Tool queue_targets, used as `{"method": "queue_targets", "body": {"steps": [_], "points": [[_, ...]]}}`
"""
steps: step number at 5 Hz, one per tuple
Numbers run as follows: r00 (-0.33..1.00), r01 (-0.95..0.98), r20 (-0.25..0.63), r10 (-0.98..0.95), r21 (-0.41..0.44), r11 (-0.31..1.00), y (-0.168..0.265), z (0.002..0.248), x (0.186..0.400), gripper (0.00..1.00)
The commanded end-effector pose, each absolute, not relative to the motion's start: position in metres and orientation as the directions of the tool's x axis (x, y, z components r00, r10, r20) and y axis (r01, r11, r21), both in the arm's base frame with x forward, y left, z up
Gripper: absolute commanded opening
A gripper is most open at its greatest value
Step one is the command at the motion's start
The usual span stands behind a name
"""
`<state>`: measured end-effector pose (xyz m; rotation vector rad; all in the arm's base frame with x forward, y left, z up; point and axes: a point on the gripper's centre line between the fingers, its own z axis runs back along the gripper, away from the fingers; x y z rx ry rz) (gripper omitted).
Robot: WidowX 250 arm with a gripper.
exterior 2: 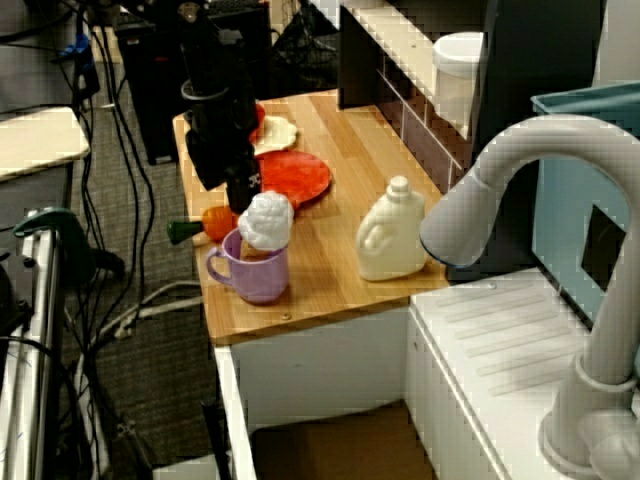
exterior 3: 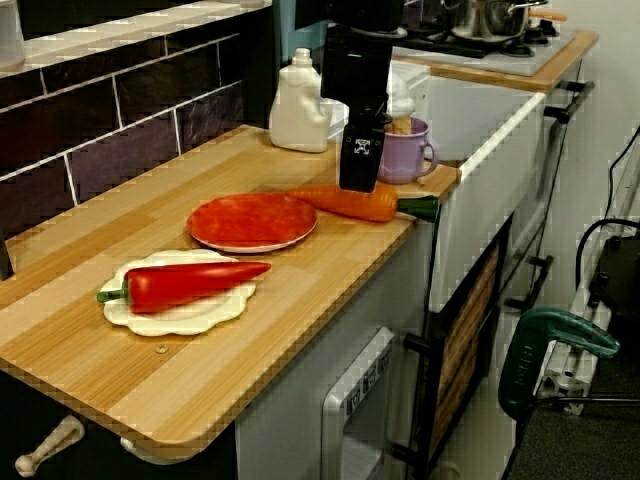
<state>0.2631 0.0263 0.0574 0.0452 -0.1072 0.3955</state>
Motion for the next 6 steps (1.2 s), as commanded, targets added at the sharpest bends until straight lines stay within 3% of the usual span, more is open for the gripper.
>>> {"method": "queue_targets", "body": {"steps": [1, 6], "points": [[0.914, -0.385, 0.146, 0.380, 0.009, 0.923, 0.029, 0.058, 0.268, 1.00], [0.873, -0.471, 0.161, 0.460, 0.035, 0.881, 0.040, 0.031, 0.260, 1.00]]}}
